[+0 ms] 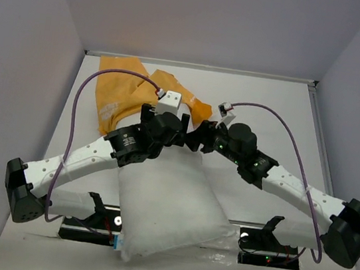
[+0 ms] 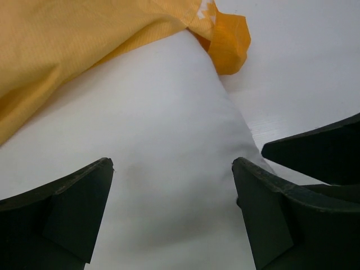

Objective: Put the pillow into the pillowcase

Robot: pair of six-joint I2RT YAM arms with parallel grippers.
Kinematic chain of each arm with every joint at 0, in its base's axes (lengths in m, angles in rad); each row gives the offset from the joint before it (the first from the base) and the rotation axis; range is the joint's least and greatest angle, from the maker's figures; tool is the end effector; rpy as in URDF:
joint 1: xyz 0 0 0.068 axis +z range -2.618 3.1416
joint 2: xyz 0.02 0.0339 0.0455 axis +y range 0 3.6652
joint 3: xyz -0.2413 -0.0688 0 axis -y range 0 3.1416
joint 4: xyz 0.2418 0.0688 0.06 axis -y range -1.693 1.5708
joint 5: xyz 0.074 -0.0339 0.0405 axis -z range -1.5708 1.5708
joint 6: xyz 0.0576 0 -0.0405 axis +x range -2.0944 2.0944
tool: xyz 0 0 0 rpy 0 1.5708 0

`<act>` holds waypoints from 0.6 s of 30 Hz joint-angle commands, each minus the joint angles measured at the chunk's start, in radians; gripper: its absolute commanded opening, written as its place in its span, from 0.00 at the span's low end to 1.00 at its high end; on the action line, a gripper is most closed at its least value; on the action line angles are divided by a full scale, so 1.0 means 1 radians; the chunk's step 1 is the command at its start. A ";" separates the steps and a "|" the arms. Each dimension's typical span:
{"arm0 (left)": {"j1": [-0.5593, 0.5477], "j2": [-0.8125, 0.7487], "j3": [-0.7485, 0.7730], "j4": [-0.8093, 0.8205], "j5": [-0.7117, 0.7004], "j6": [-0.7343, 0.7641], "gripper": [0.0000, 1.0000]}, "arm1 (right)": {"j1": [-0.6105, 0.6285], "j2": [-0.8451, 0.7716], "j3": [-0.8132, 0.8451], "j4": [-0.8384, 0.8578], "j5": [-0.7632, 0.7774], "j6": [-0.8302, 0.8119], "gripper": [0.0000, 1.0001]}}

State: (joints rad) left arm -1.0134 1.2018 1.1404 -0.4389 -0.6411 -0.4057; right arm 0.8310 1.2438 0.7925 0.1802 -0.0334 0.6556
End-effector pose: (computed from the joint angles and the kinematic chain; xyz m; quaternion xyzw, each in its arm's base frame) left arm 0.1792 -0.2223 0.3260 0.0909 0.8270 -0.1098 0.5438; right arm 0.2096 0.2325 0.2553 -0.0798 0.7921 0.4192 0.4364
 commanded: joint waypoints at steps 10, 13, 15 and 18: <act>0.030 0.165 0.099 -0.034 0.012 -0.007 0.99 | -0.415 0.267 0.246 -0.019 -0.238 -0.354 0.68; 0.030 0.221 0.133 -0.006 0.032 0.010 0.99 | -0.415 0.376 0.332 -0.042 -0.278 -0.421 0.69; 0.029 0.252 0.147 -0.012 0.009 0.021 0.99 | -0.415 0.458 0.388 -0.047 -0.354 -0.448 0.72; 0.026 0.314 0.162 -0.034 -0.052 0.031 0.99 | -0.415 0.540 0.451 -0.056 -0.428 -0.491 0.76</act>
State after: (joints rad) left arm -0.9863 1.4654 1.2472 -0.4808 -0.6186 -0.3985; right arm 0.4126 1.7279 1.1389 0.1249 -0.3141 0.2771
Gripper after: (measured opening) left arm 0.989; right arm 0.738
